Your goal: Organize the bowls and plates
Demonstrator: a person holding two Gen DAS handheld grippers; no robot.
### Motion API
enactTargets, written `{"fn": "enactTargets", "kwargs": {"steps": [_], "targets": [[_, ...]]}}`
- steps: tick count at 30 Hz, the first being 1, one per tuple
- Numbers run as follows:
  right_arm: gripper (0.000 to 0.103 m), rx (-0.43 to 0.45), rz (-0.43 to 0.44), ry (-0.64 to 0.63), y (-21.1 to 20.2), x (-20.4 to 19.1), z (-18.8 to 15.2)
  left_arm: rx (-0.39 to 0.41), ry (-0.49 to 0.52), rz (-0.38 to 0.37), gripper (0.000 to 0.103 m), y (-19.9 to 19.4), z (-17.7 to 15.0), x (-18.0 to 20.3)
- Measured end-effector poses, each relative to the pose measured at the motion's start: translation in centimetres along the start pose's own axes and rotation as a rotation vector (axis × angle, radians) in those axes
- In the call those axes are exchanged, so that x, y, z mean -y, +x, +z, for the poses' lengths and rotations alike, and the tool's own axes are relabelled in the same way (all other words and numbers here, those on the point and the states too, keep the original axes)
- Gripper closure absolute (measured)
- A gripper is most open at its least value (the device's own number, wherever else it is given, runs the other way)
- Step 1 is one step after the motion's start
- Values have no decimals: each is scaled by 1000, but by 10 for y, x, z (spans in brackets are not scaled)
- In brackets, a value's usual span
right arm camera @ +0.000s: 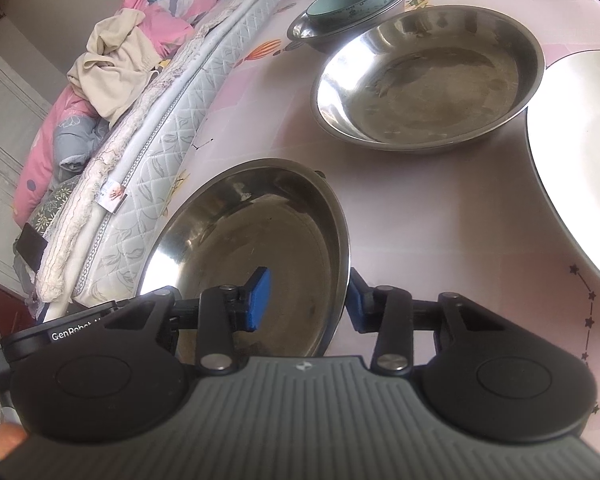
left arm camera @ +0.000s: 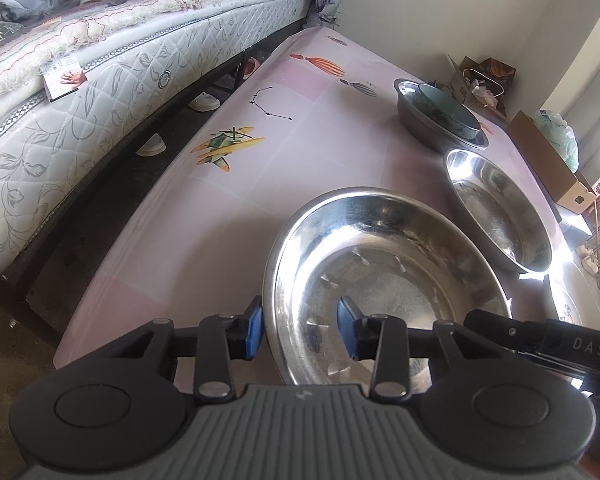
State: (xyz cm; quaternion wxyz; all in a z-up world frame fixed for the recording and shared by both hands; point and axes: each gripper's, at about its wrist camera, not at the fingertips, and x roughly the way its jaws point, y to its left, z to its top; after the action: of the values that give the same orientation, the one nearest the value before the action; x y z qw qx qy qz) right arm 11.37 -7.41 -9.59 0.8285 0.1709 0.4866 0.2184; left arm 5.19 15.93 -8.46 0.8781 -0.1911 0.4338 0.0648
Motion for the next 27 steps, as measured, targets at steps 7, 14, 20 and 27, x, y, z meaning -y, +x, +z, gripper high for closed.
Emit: {"fn": "enactTargets", "kwargs": {"steps": [7,14,20,27], "targets": [[65,-4,7,8,-1,0,-2,-4,-6,-3,64,-1,0,0],[65,0,3,6,-2,0,-3,-10,-4,-11,64,-4,-3,2],[65,2,-2,12,-5,2,-3,-21,-6,-28,64,-6,-6,4],[65,8,-11,12,-7,5,-1,-35,-10,-60,64,-11,-13,7]]}}
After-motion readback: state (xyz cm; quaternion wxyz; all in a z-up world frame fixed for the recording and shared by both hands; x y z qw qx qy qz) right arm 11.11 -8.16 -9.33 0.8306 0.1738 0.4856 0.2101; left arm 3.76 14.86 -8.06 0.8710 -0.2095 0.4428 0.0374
